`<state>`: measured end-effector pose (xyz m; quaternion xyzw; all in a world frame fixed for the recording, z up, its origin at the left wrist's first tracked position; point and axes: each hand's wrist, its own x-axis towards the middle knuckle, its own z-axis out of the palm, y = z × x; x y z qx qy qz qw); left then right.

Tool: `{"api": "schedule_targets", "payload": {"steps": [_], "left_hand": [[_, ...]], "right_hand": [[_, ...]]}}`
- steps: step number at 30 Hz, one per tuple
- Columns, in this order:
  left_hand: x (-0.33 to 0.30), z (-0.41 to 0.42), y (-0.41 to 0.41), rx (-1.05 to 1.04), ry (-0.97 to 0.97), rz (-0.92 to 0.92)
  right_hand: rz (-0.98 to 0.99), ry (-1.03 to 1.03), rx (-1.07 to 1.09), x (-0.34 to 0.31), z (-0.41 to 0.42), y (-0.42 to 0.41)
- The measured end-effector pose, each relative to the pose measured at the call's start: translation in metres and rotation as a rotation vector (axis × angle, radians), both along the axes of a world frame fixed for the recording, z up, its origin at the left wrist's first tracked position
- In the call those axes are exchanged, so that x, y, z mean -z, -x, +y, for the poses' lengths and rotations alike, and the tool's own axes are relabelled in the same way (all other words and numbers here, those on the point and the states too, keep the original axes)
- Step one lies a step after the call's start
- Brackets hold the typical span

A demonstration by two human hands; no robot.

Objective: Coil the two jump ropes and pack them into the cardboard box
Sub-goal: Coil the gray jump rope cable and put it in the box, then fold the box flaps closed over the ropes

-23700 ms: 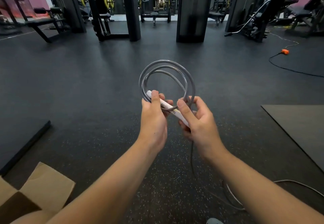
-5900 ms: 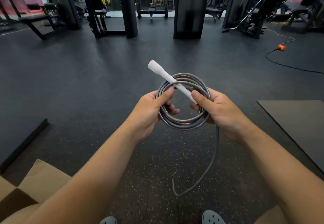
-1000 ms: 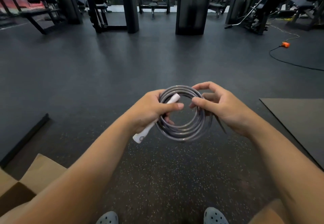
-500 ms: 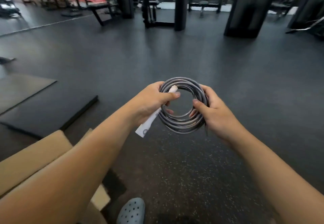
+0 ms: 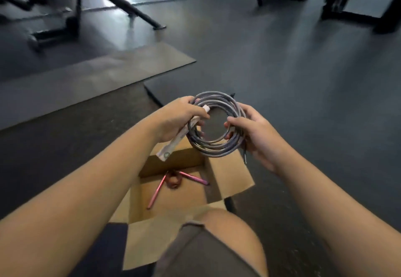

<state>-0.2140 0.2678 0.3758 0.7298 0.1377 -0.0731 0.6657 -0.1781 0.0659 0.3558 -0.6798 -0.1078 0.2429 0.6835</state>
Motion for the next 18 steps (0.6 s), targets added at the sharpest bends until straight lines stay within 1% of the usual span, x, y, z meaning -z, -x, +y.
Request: {"api": "schedule_targets", "payload": {"steps": [5,11,14,18], "left_hand": [[0.050,0.060,0.014,-0.087,-0.003,0.068],[0.147,0.089,0.012,-0.230,-0.010,0.218],[0.202,0.093,0.016,-0.255,-0.084,0.292],[0.266,0.101,0.027,-0.224,-0.186,0.374]], "right_hand": [[0.054,0.145,-0.088,0.042,0.067,-0.008],[0.141,0.288,-0.185,0.133,0.102,-0.025],[0.245,0.342,-0.256,0.182,0.110,-0.031],[0.330,0.436,-0.330,0.249,0.123,-0.034]]}}
